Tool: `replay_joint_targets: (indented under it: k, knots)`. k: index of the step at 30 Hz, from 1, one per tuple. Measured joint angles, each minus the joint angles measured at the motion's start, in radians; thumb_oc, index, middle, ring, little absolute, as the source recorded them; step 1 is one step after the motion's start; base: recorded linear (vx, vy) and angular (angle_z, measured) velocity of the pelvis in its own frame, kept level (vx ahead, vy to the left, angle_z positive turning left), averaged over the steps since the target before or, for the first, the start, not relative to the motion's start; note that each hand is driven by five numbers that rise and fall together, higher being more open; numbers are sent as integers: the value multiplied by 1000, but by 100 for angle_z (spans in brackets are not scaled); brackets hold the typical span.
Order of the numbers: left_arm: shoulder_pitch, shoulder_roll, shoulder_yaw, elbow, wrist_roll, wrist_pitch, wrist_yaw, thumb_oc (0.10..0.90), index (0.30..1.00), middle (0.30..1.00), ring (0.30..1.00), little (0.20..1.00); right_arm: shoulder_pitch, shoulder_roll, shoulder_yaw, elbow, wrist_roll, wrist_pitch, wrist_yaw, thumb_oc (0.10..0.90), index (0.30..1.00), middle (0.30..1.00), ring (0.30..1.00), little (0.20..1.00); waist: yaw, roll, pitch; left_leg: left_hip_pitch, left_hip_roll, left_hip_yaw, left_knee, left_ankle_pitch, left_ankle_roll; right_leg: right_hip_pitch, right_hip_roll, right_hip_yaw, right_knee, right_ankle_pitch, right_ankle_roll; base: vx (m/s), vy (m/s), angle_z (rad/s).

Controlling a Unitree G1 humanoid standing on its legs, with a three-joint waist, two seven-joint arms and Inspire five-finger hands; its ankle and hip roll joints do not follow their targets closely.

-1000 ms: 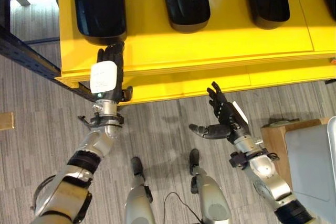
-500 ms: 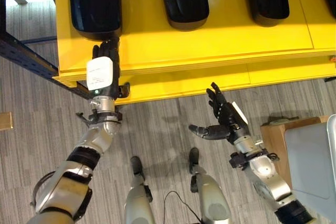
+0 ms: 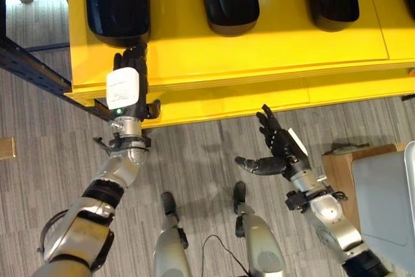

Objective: Move parts from the plastic box to the shelf.

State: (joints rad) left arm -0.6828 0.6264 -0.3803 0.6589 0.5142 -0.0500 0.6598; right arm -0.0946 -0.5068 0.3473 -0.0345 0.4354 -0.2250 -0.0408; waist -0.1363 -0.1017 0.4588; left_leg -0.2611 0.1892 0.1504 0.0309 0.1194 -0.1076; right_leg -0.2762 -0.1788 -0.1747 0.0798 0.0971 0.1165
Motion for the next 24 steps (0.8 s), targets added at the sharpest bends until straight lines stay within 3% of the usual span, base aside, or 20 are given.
replay_joint_targets:
  k: [24]
  knots:
    - [-33, 22, -27, 43, -3, -2, -33, 900, 1000, 1000, 1000, 1000, 16, -10, -4, 0, 0, -2, 7, 900, 1000, 1000, 1000, 1000, -3, 0, 0, 0, 0, 0, 13, 0, 0, -2, -1, 1, 13, 1, -1, 0, 0, 0]
